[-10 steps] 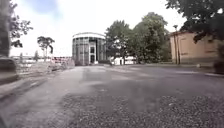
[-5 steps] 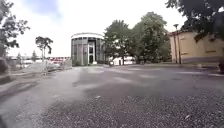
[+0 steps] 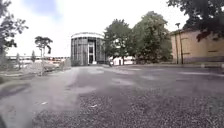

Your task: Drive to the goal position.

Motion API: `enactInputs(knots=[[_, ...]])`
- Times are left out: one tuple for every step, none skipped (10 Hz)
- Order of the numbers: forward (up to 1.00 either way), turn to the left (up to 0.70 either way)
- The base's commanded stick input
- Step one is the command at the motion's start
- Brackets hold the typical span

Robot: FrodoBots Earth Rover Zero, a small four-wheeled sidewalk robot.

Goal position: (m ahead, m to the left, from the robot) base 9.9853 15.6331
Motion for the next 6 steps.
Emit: enactInputs(knots=[[0.7,0.0],[0.7,0.0],[0.7,0.0],[0.7,0.0],[0.7,0.0],[0.7,0.0]])
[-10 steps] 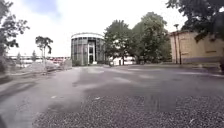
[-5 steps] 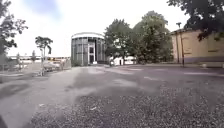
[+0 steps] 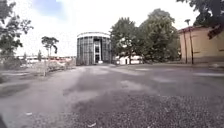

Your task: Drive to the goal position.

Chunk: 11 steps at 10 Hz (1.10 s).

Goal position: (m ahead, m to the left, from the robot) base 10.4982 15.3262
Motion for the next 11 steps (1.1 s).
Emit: enactInputs(knots=[[0.7,0.0],[0.7,0.0],[0.7,0.0],[0.7,0.0],[0.7,0.0],[0.7,0.0],[0.7,0.0],[0.7,0.0],[0.7,0.03],[0.7,0.08],[0.7,0.13]])
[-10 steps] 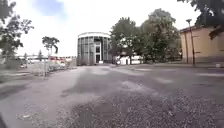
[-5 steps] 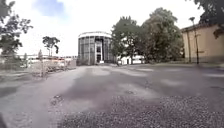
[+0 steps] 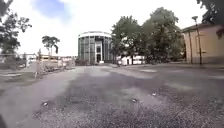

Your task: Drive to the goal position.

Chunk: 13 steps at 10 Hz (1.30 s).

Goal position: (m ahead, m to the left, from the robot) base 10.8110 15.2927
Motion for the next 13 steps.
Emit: enactInputs(knots=[[0.7,0.14],[0.7,0.14],[0.7,0.07],[0.7,0.0],[0.7,0.0],[0.7,0.0],[0.7,0.0],[0.7,0.0],[0.7,0.0],[0.7,0.0],[0.7,0.0],[0.7,0.0],[0.7,0.0]])
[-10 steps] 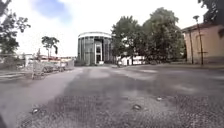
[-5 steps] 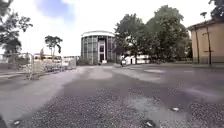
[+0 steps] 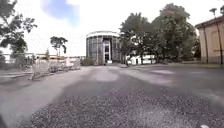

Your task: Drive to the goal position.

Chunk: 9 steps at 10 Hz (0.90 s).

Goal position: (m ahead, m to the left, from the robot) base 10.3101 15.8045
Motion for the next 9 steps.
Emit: enactInputs(knots=[[0.7,0.0],[0.7,0.0],[0.7,0.0],[0.7,0.0],[0.7,0.0],[0.7,0.0],[0.7,0.0],[0.7,0.0],[0.7,0.02]])
